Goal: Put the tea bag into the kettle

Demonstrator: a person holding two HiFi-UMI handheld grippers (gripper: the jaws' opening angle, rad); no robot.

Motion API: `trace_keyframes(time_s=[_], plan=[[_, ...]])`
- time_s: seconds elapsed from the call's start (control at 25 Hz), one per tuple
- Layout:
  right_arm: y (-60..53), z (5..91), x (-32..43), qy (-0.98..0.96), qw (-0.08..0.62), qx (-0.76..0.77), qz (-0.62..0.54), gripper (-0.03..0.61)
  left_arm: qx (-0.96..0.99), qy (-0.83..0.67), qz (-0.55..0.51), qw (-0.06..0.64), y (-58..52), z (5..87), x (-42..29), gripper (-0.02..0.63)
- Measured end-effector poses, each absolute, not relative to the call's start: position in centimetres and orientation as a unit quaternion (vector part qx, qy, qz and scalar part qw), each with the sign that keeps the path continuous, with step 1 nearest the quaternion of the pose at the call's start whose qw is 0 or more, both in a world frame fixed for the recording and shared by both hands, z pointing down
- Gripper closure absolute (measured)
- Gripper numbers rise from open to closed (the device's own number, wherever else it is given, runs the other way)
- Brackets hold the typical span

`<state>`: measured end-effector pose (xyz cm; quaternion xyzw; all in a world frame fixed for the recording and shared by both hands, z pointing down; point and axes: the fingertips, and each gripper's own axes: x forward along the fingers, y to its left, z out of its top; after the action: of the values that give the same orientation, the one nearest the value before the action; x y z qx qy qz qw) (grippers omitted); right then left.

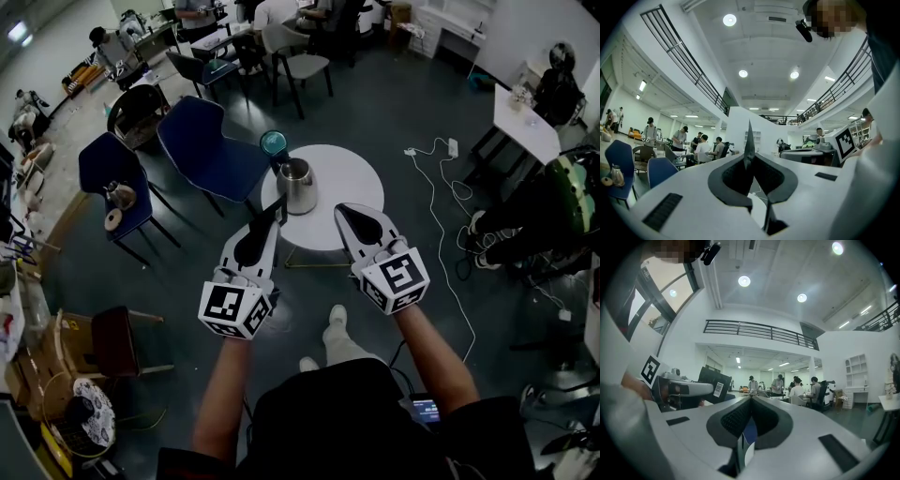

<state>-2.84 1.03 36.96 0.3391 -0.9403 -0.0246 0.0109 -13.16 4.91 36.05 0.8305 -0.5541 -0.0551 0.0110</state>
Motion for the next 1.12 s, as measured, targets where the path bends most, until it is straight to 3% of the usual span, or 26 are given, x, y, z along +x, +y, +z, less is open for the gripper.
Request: trace_keyframes(time_s=[1.12], plan=[[-14.8, 37.1, -2.5, -0.954, -0.009, 0.299, -0.005, 0.560, 0.821, -0.569, -0.035, 0.026, -10.6, 37.4, -12.1, 0.578]])
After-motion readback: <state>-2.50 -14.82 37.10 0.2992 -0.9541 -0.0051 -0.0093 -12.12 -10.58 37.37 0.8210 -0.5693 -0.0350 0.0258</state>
